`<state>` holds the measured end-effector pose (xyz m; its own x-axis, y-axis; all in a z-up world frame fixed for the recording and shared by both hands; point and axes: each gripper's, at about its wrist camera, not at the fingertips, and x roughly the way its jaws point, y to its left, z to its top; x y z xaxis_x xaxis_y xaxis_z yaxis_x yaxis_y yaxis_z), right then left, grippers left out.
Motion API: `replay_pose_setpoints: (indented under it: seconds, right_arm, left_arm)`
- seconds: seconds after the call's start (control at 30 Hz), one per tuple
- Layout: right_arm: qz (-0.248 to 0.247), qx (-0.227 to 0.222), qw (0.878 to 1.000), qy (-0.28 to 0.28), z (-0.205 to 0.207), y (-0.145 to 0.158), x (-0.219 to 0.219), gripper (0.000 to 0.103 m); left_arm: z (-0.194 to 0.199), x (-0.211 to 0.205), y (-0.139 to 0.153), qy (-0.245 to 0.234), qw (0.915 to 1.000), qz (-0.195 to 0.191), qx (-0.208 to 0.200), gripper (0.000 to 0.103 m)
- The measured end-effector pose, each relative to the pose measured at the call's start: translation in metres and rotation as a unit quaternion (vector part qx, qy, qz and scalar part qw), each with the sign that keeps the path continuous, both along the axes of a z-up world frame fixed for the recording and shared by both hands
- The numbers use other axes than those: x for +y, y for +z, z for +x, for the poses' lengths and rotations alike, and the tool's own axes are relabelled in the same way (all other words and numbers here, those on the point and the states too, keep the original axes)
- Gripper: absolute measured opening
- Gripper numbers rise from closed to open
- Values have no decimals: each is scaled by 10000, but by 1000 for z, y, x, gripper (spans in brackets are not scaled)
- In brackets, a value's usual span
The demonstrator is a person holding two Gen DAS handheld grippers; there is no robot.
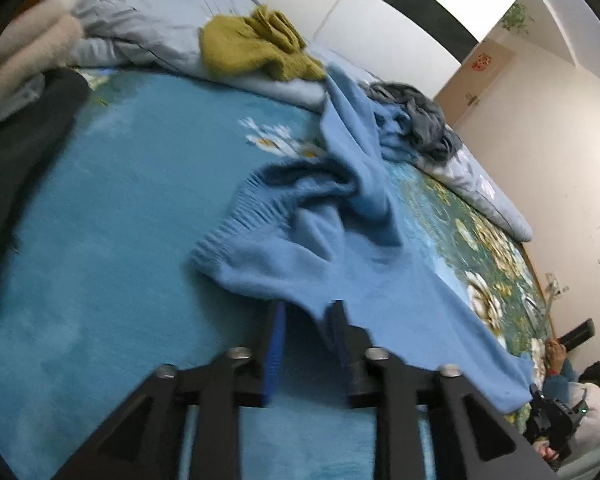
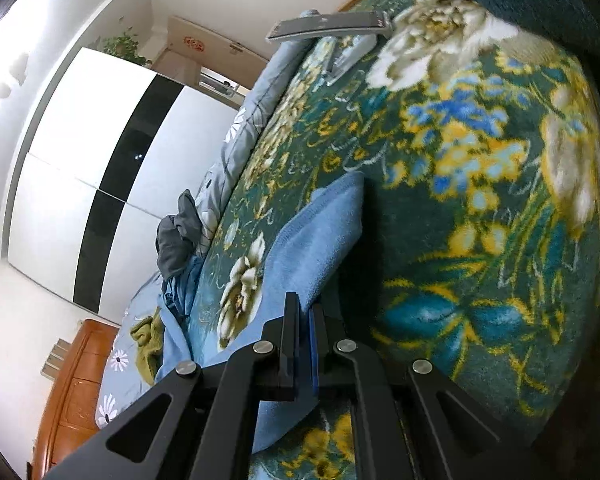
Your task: Fold clothes
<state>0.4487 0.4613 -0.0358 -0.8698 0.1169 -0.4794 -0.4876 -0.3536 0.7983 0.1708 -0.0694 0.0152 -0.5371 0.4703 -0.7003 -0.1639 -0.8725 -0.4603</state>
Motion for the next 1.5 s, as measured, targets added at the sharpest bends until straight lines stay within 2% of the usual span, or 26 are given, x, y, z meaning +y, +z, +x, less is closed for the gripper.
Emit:
replay_pose_setpoints:
  seconds: [0.03, 0.07, 0.13, 0.2, 0.3, 0.33, 0.43, 0.47, 0.5, 0.57, 0.6, 0.63, 0.73, 0.9, 1.0, 1.1, 1.17, 1.2, 1.23, 1.33, 1.43, 1.5]
  right_arm:
    - [-12, -19, 10000, 3, 0, -1, 0, 4]
    - [-13, -39, 10000, 10, 0, -1, 1, 4]
    - [-13, -70, 10000, 19, 0, -2, 1, 4]
    - [4, -109, 9999, 23, -1, -1, 1, 4]
    - [31, -186, 9998, 22, -2, -1, 0, 4]
    - [23, -205, 9998, 16, -2, -1, 0, 4]
    - [19, -261, 9997, 9, -2, -2, 1, 4]
    - [33, -285, 9996, 16, -2, -1, 0, 4]
    - [50, -317, 9995, 31, -3, -1, 1, 4]
    - [76, -372, 9993, 64, -5, 0, 1, 4]
    - [70, -385, 9992, 83, -5, 1, 2, 4]
    - [67, -404, 9991, 104, -6, 2, 3, 4]
    - [94, -473, 9987, 161, -10, 5, 5, 4]
    - [292, -454, 9981, 292, -22, 20, 6, 4]
    - [554, -297, 9971, 437, -32, 41, 5, 4]
    - [843, -207, 9940, 663, -50, 59, -1, 4]
    - [999, -178, 9910, 871, -64, 66, -8, 4]
    - [1071, -213, 9892, 976, -72, 67, -13, 4]
    - [1142, -248, 9872, 1081, -80, 68, -18, 4]
    - [1120, -408, 9843, 1302, -99, 59, -30, 4]
    - [982, -675, 9848, 1261, -105, 46, -29, 4]
    - [929, -756, 9852, 1223, -107, 44, -28, 4]
  left_arm:
    - [-3, -7, 0, 85, 9999, -59, 41, 50]
    - [-7, -14, -1, 168, 9998, -88, 39, 56]
    - [-20, -25, -10, 362, 9993, -49, -97, 57]
    - [-34, -33, -24, 539, 9976, 122, -422, 57]
    - [-52, -42, -50, 655, 9884, 922, -1010, 58]
    - [-57, -46, -61, 774, 9815, 1249, -1225, 57]
    - [-60, -52, -66, 1004, 9727, 1733, -1171, 57]
    - [-61, -52, -65, 1028, 9725, 1752, -1139, 56]
    - [-63, -51, -64, 1064, 9733, 1723, -1084, 55]
    - [-67, -49, -60, 1150, 9757, 1613, -940, 42]
    - [-69, -49, -59, 1186, 9764, 1567, -892, 23]
    - [-71, -48, -58, 1223, 9771, 1523, -843, 15]
    - [-71, -51, -45, 1369, 9763, 1566, -600, 12]
    - [-51, -57, 19, 1185, 9840, 1299, 295, 12]
    - [-23, -76, 51, 1204, 9840, 1060, 774, 12]
    - [8, -97, 57, 1429, 9833, 452, 1036, 12]
    - [25, -114, 44, 1623, 9824, 102, 918, 12]
    - [31, -122, 31, 1704, 9828, -99, 704, 12]
    - [37, -128, 21, 1765, 9828, -138, 531, 12]
    - [48, -145, -10, 1948, 9807, 156, -48, 12]
    - [45, -142, -21, 1962, 9801, 155, -262, 12]
    - [41, -140, -16, 1935, 9808, 115, -237, 15]
